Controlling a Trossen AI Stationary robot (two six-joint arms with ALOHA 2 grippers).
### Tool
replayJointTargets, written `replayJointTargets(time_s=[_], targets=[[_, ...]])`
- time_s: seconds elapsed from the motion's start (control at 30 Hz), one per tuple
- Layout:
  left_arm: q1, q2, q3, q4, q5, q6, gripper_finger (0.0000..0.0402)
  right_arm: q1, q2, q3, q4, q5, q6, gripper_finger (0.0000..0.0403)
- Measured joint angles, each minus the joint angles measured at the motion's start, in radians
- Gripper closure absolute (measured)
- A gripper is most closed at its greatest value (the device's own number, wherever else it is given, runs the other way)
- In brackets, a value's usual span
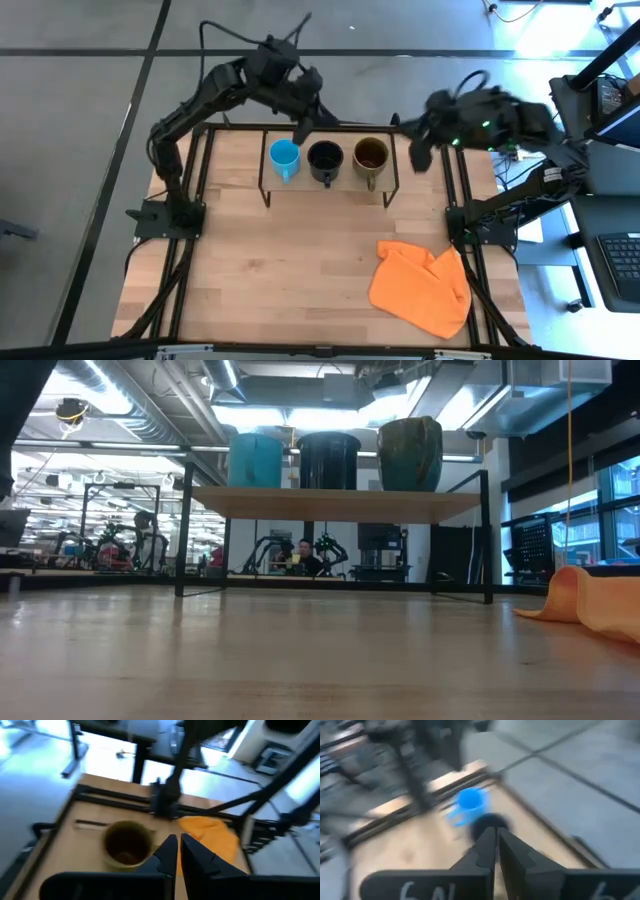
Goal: Stack small to large cups/mugs on shelf
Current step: Return to Home Position
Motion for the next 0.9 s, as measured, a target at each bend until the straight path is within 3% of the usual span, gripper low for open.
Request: replayJointTargets(time_s=[0.23, 0.33, 0.47, 0.6, 0.73, 0.8, 0.9], targets=[[-0.121, -0.003, -0.038, 0.056, -0.080, -0.112, 0.0386, -0.047, -0.011, -0.260, 0.441, -0.450, -0.173, 0.0380], [-0.164, -0.011, -0.046, 0.096, -0.141, -0.178, 0.0386, -0.106, -0.034, -0.361, 0.525, -0.596, -0.168, 0.0380], [-0.217, -0.069, -0.044, 0.202, -0.239, -0.217, 0.0386, -0.176, -0.103, -0.502, 0.612, -0.708, -0.143, 0.0380], [-0.291, -0.120, -0.059, 0.184, -0.476, -0.206, 0.0386, -0.237, -0.231, -0.639, 0.775, -0.774, -0.118, 0.0380], [-0.366, -0.189, -0.251, 0.329, -0.677, -0.221, 0.0386, -0.303, -0.364, -0.755, 0.902, -0.770, -0.122, 0.0380], [-0.378, -0.228, -0.407, 0.504, -0.669, -0.222, 0.0386, -0.342, -0.417, -0.793, 0.930, -0.772, -0.124, 0.0380], [-0.343, -0.286, -0.623, 0.826, -0.512, -0.258, 0.0386, -0.394, -0.475, -0.835, 0.947, -0.774, -0.114, 0.0380]])
